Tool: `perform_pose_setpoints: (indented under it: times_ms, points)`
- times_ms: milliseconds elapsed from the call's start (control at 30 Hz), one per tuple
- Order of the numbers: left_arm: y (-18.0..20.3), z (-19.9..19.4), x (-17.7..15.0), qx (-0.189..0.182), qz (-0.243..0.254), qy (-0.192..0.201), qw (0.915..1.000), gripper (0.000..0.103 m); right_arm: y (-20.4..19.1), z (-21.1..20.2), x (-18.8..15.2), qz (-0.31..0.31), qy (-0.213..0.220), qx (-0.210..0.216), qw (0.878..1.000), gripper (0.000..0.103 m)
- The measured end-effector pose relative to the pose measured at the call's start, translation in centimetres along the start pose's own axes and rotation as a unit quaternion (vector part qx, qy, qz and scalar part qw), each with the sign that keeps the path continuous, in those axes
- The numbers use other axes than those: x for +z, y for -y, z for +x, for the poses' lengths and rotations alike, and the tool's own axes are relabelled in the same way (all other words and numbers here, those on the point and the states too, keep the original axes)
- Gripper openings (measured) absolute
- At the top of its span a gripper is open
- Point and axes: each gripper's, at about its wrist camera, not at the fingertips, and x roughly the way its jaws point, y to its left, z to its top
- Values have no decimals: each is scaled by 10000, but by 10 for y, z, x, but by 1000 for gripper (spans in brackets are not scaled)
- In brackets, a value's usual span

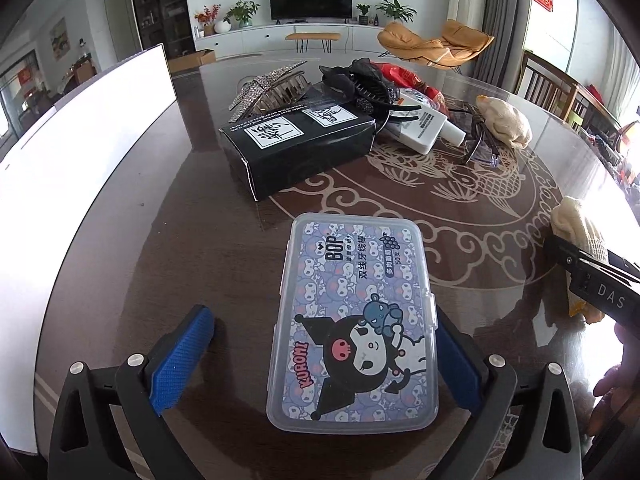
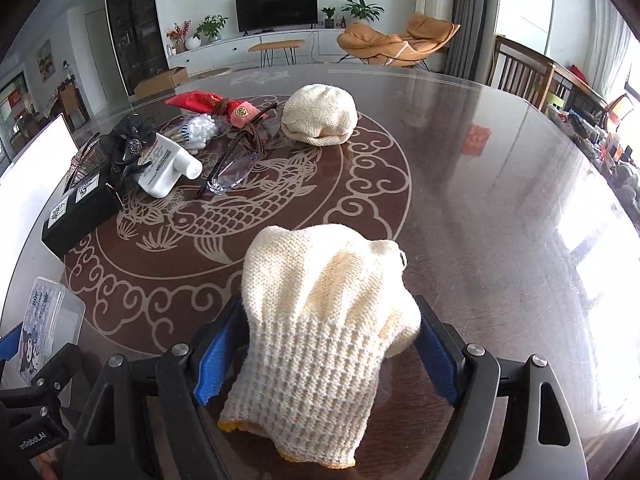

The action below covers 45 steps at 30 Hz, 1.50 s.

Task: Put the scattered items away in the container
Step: 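Carry the box and glove with both tools over the white container, then open both tools to drop the box and glove into the container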

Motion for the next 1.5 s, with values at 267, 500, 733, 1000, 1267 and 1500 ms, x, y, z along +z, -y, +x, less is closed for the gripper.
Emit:
perform_pose_setpoints:
  times_ms: [267, 500, 733, 1000, 1267, 1500]
  points:
    - [1, -2, -2, 11, -19, -3, 10000, 103, 0, 0, 1, -1, -8, 6, 10000, 82]
    - [0, -13, -3, -186, 15, 166, 9997, 60, 8, -13, -5, 4, 171, 343, 9993, 40]
    - [-11, -38, -10, -792, -369, 213, 9959, 60, 13, -67, -27, -80, 583, 972, 9935, 37]
    - [-64, -101, -1, -747, -693, 697, 9924, 60, -52, -89, -35, -878, 437, 1381, 9856, 37]
    - [-244, -160, 8, 296, -1710, 1176, 9778, 60, -249, -158, 24, -2117, 985, 2939, 9269, 38]
    - [-376, -138, -2, 940, -2793, 711, 9530, 60, -448, -161, 43, -3076, 764, 3895, 8648, 38]
